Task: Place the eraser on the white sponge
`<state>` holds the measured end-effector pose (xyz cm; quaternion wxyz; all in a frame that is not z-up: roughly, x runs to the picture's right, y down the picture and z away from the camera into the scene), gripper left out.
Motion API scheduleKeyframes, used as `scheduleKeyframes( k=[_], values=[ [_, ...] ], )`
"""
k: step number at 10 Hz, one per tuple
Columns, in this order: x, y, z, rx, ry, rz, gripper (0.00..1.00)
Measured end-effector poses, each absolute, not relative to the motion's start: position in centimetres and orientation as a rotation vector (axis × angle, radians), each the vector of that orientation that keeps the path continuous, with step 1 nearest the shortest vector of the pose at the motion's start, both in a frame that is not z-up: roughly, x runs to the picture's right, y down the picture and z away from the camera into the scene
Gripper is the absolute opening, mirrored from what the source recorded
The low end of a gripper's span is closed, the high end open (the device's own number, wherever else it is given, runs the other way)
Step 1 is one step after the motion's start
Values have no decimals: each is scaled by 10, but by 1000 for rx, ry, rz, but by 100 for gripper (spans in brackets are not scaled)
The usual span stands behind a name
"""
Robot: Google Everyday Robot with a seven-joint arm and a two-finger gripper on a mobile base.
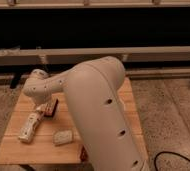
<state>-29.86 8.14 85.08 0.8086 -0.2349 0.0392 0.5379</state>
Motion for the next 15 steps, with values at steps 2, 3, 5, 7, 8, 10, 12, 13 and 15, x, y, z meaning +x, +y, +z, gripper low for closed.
scheduleKeyframes(
  k=[2, 3, 5, 7, 8, 10, 12, 13, 15],
  values=[
    [-296, 82, 857, -509, 110, 1163, 94],
    [-291, 81, 865, -510, 127, 1168, 94],
    [-279, 78, 878, -511, 162, 1185, 94],
    [-280, 81, 884, -517, 184, 1186, 94],
    [-280, 84, 889, -522, 203, 1182, 94],
    [-278, 88, 896, -529, 228, 1177, 94],
    [-281, 95, 904, -544, 261, 1154, 94],
    [-284, 98, 907, -552, 271, 1144, 94],
    [-284, 103, 913, -573, 295, 1137, 94]
  ],
)
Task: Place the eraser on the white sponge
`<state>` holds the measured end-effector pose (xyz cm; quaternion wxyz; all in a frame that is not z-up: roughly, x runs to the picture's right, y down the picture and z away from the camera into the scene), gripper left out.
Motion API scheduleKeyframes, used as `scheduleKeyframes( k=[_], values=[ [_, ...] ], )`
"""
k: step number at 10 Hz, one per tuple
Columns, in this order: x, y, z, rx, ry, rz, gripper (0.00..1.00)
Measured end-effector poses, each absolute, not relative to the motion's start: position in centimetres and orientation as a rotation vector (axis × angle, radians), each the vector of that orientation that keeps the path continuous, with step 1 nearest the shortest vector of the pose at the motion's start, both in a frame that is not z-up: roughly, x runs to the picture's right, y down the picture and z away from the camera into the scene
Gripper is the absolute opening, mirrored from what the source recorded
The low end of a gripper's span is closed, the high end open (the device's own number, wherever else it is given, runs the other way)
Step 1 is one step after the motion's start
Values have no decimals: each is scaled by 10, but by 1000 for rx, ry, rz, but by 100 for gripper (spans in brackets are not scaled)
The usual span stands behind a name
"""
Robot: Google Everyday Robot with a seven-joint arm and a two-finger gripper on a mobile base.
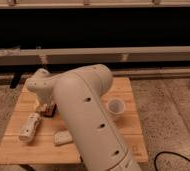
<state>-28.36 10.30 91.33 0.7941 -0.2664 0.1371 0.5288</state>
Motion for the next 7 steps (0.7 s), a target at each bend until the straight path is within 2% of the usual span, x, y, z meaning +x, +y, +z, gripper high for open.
scheduleKeyframes(
  k=[4, 5, 7],
  values=[
    [-293, 115, 922, -616, 329, 1088, 92],
    [-295, 116, 923, -623, 333, 1080, 85],
    [-298, 117, 922, -631, 332, 1066, 64]
  ],
)
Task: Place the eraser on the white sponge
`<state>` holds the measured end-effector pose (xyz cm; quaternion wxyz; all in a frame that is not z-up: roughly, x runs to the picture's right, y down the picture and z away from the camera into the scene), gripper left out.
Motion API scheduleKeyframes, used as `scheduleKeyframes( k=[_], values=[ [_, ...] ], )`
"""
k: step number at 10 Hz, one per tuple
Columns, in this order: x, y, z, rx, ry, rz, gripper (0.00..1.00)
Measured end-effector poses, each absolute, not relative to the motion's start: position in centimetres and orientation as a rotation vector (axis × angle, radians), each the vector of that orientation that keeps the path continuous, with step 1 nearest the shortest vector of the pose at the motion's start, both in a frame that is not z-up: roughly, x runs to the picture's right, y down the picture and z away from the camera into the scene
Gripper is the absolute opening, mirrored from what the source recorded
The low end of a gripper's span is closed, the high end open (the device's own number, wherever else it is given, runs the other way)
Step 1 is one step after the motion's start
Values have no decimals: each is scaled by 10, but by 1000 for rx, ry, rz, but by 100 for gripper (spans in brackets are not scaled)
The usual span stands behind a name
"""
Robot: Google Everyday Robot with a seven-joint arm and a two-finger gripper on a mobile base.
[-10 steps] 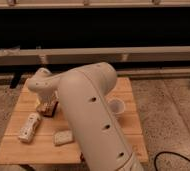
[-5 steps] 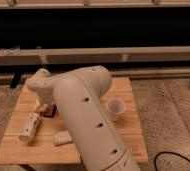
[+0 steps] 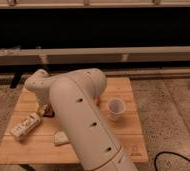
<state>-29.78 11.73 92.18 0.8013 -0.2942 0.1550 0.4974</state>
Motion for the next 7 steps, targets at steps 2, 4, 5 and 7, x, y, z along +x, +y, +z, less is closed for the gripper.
scheduleKeyframes(
  k=[2, 4, 5, 7],
  values=[
    [-299, 116, 920, -631, 329, 1063, 44],
    [-299, 113, 917, -629, 323, 1065, 24],
    [-298, 112, 917, -628, 323, 1067, 16],
    [-297, 110, 915, -628, 324, 1068, 0]
  ],
)
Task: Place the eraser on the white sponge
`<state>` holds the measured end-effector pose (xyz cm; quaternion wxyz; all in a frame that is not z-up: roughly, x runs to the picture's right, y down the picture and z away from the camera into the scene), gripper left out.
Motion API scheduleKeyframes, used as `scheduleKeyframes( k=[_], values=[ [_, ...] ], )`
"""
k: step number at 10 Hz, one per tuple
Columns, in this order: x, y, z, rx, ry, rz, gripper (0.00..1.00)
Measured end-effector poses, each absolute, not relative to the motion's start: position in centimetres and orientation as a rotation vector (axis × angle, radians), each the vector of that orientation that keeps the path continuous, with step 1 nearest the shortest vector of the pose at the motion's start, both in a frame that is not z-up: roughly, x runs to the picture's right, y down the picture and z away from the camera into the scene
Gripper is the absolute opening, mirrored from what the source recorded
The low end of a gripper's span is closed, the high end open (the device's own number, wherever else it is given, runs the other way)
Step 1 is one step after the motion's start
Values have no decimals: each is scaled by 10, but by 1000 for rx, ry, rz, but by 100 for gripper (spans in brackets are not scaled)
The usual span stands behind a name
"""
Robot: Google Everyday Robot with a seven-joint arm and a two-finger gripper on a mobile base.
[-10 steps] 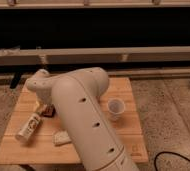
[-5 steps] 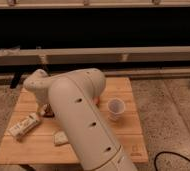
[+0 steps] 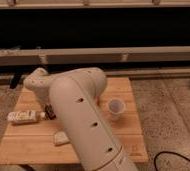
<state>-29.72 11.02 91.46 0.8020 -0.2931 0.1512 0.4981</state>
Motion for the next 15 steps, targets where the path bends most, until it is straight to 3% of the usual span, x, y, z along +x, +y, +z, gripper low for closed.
scheduleKeyframes(
  k=[6, 12, 15],
  values=[
    [-288, 77, 871, -563, 215, 1114, 0],
    [-252, 96, 838, -554, 214, 1159, 2],
    [-250, 99, 839, -555, 209, 1159, 27]
  ],
)
